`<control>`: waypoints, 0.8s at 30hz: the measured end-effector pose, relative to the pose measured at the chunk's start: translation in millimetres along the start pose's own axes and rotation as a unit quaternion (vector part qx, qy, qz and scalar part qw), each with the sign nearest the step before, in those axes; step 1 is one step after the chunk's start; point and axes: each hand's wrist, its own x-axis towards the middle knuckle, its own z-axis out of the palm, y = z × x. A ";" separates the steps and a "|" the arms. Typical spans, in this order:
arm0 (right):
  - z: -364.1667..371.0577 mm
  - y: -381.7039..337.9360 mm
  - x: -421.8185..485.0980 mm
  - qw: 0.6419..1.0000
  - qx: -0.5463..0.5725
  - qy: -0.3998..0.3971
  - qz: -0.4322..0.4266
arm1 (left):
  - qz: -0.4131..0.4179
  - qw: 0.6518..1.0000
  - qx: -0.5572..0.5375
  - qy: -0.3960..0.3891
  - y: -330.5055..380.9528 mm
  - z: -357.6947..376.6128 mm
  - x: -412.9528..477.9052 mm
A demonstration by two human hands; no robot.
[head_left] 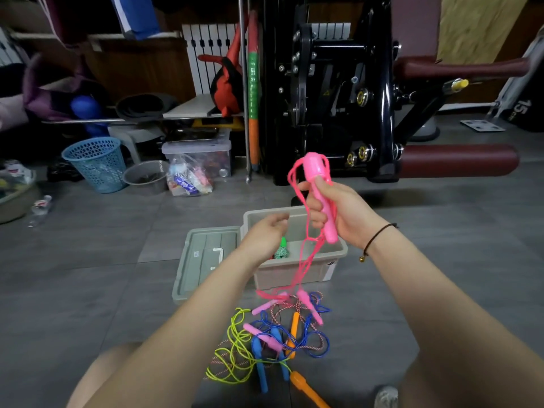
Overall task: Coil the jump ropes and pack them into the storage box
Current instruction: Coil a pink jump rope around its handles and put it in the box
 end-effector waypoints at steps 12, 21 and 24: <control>16.3 -10.2 -24.4 0.983 -0.048 -0.158 -0.074 | -0.053 0.980 -0.066 0.182 -20.3 -15.4 15.5; -3.7 8.8 -8.4 0.986 -0.165 0.020 -0.022 | -0.095 0.980 -0.175 -0.020 -4.6 -4.8 16.0; -9.3 19.8 -2.1 0.966 -0.251 0.047 0.034 | -0.035 0.989 -0.146 0.019 12.0 -4.1 16.7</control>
